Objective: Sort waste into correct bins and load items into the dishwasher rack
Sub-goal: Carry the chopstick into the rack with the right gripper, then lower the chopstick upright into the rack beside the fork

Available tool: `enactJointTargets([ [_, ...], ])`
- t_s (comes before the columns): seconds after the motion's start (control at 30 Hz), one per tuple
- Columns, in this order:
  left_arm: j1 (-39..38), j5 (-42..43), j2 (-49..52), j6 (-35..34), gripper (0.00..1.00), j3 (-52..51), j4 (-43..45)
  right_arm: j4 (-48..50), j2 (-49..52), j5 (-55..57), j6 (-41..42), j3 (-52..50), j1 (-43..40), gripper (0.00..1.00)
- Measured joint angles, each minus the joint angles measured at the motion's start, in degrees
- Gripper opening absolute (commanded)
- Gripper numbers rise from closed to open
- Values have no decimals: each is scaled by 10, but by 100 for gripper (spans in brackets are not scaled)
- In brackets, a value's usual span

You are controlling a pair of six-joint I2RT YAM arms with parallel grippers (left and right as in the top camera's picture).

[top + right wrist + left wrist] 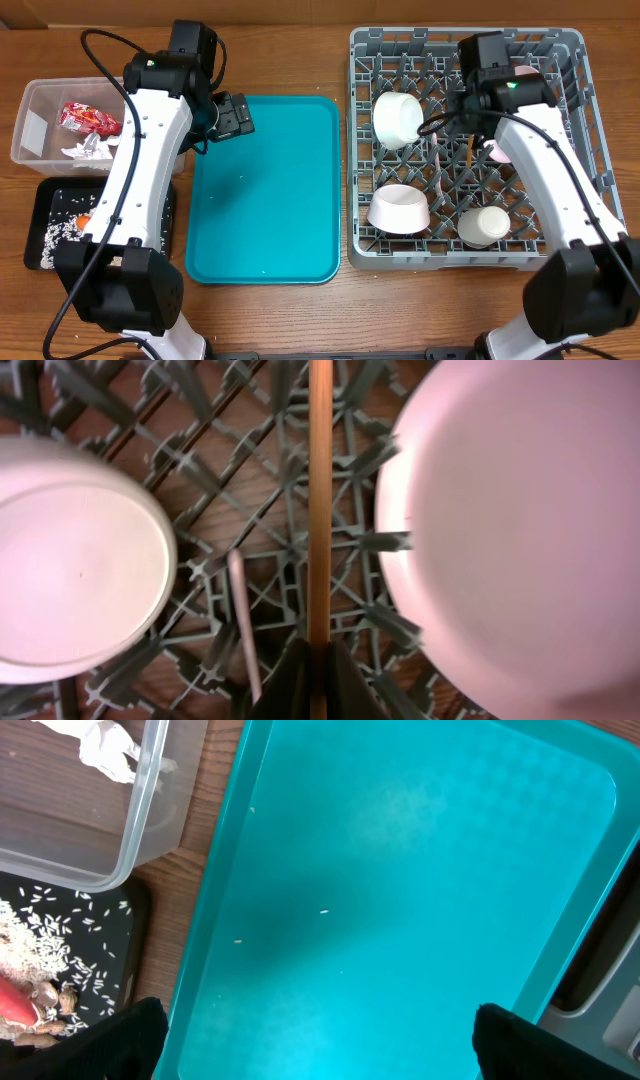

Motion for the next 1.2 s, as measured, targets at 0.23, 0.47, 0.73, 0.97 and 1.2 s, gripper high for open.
enactJointTargets([
  [0.23, 0, 0, 0, 0, 100, 0, 0, -3, 30, -66, -35, 0, 0, 4],
  [0.47, 0, 0, 0, 0, 100, 0, 0, -6, 34, -83, -51, 0, 0, 4],
  [0.73, 0, 0, 0, 0, 100, 0, 0, -5, 47, -82, -57, 0, 0, 4],
  [0.97, 0, 0, 0, 0, 100, 0, 0, 0, 49, -82, -57, 0, 0, 4],
  [1.2, 0, 0, 0, 0, 100, 0, 0, 8, 49, -82, -58, 0, 0, 4],
])
